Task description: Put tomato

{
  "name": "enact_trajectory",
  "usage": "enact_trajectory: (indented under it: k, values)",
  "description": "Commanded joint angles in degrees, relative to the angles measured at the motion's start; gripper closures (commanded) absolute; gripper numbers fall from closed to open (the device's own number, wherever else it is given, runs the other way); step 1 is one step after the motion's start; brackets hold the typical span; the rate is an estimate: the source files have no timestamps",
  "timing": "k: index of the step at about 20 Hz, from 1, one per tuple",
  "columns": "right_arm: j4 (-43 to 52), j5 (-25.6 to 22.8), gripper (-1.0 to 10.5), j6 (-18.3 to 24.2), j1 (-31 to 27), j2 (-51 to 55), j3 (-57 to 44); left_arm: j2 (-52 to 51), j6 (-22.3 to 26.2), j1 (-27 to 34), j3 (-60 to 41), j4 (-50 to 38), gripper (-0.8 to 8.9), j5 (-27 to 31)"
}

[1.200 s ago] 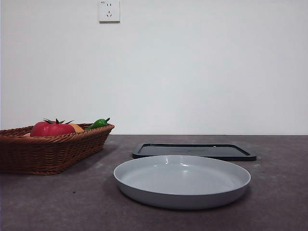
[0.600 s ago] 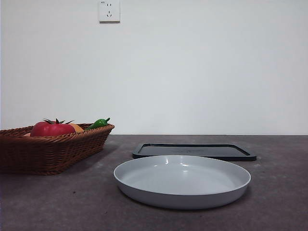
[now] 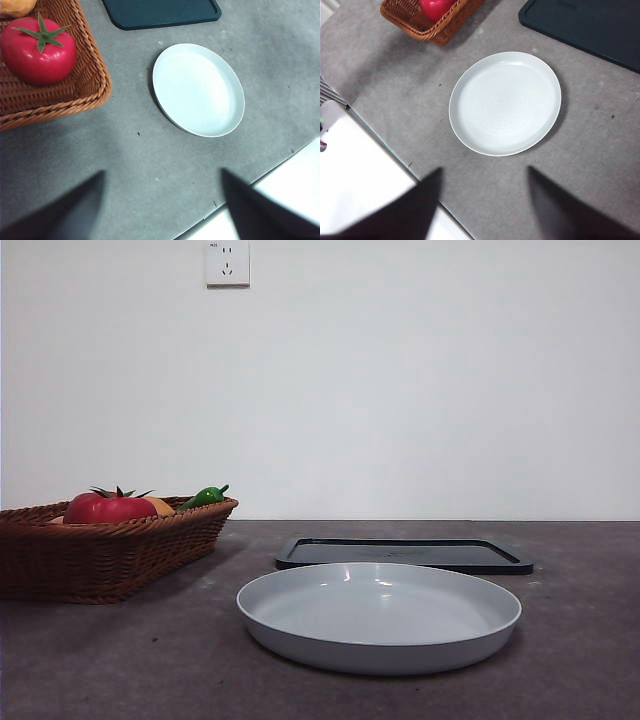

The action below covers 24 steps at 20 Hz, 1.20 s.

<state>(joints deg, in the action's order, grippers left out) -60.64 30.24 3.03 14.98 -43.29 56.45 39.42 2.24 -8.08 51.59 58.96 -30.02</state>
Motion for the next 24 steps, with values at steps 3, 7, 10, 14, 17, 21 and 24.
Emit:
enact_trajectory:
  k: [3, 7, 10, 14, 17, 21, 24]
  values:
    - [0.63, 0.20, 5.3, 0.42, 0.26, -0.44, 1.01, 0.35, 0.13, -0.15, 1.38, -2.99, 3.69, -0.09]
    - [1.03, 0.22, 4.9, 0.37, 0.26, -0.46, 1.01, 1.68, -0.35, -0.15, 1.38, -6.86, 3.66, 0.26]
    - [1.07, 0.22, 4.9, 0.37, 0.26, -0.46, 1.01, 4.37, -0.31, -0.15, 1.38, -11.06, 3.66, 3.26]
    - [1.07, 0.22, 4.9, 0.39, 0.26, -0.46, 1.01, 10.82, 0.74, -0.20, 1.38, -22.82, 3.67, 10.34]
    - [1.07, 0.28, 4.9, 0.37, 0.26, -0.46, 1.01, 17.03, 3.56, -0.20, 1.38, -31.61, 3.71, 12.24]
    - [1.05, 0.39, 4.9, 0.39, 0.26, -0.46, 1.01, 25.83, 7.45, -0.24, 1.38, -37.99, 3.71, 12.52]
    - [1.05, 0.39, 4.9, 0.39, 0.26, -0.46, 1.01, 32.00, 9.73, -0.26, 1.38, -40.46, 3.71, 12.59]
